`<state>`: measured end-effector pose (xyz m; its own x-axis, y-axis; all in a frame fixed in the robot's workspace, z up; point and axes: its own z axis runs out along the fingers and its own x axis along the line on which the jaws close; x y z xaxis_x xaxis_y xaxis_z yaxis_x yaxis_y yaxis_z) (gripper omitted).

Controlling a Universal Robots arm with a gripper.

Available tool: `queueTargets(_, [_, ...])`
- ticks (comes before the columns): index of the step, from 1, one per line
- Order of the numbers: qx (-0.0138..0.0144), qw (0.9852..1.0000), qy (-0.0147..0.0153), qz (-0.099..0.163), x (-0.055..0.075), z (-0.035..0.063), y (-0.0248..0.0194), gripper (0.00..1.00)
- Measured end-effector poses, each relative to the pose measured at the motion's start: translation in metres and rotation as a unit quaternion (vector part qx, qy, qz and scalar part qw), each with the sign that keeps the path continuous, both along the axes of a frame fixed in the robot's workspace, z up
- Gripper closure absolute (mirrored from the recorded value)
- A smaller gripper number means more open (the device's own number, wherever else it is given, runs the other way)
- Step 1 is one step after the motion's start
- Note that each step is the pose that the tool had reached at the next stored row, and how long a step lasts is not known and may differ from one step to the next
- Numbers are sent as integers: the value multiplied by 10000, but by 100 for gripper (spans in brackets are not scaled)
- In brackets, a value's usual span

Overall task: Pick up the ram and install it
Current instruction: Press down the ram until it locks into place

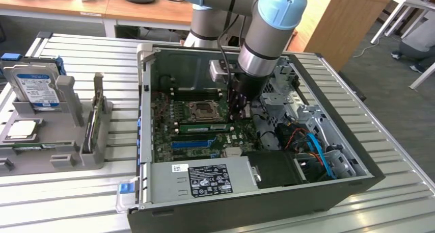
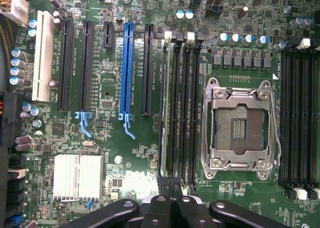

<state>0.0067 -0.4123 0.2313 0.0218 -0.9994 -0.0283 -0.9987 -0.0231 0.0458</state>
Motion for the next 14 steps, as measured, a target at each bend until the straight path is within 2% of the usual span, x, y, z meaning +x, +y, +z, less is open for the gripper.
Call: queueTargets(14, [0,10000,0,48,1,0,-17,89])
